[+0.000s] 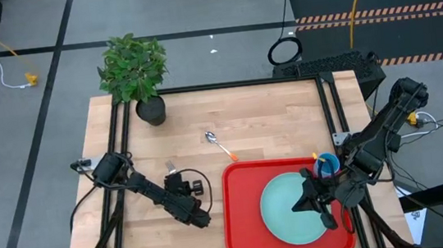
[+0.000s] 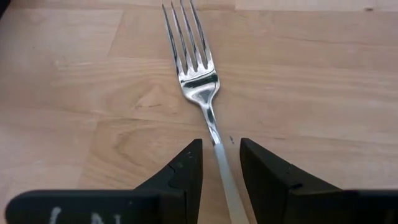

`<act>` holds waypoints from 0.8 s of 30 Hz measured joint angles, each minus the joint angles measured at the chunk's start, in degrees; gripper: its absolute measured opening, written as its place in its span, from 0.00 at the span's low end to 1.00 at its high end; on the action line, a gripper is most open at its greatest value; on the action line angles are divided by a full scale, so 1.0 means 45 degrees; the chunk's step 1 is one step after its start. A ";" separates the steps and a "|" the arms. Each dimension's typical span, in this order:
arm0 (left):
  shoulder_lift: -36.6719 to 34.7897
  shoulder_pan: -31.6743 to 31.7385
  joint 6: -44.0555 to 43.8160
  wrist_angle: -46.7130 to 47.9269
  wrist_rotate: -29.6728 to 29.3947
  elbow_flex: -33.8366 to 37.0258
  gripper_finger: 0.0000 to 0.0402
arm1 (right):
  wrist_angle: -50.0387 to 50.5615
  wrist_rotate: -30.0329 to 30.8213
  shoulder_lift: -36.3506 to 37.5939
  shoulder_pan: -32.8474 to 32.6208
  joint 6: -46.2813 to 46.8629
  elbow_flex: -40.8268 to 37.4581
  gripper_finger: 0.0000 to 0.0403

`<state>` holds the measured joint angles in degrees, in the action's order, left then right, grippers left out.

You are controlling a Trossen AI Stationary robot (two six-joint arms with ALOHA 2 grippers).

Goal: Pick and place plate/cup/fork/spoon on tray
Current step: Put the orange fork on the left side of the light blue plate on the red serving tray

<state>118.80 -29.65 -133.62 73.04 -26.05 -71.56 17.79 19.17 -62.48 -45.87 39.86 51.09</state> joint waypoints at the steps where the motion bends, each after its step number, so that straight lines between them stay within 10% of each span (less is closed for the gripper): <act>1: 0.0000 0.0000 0.0003 -0.0083 -0.0010 0.0099 0.26 | 0.0000 -0.0001 0.0000 0.0000 0.0000 0.0000 0.00; 15: -0.0045 -0.0390 0.0306 -0.1854 -0.1212 0.1152 0.04 | 0.0009 -0.0004 0.0000 0.0000 -0.0039 0.0000 0.00; 24: 0.0068 -0.0447 0.0612 -0.1176 -0.1085 0.0247 0.07 | 0.0004 -0.0014 0.0000 0.0001 -0.0024 0.0000 0.00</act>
<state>119.11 -31.66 -130.87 67.74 -30.94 -70.45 17.80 19.11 -62.48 -45.86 39.75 51.09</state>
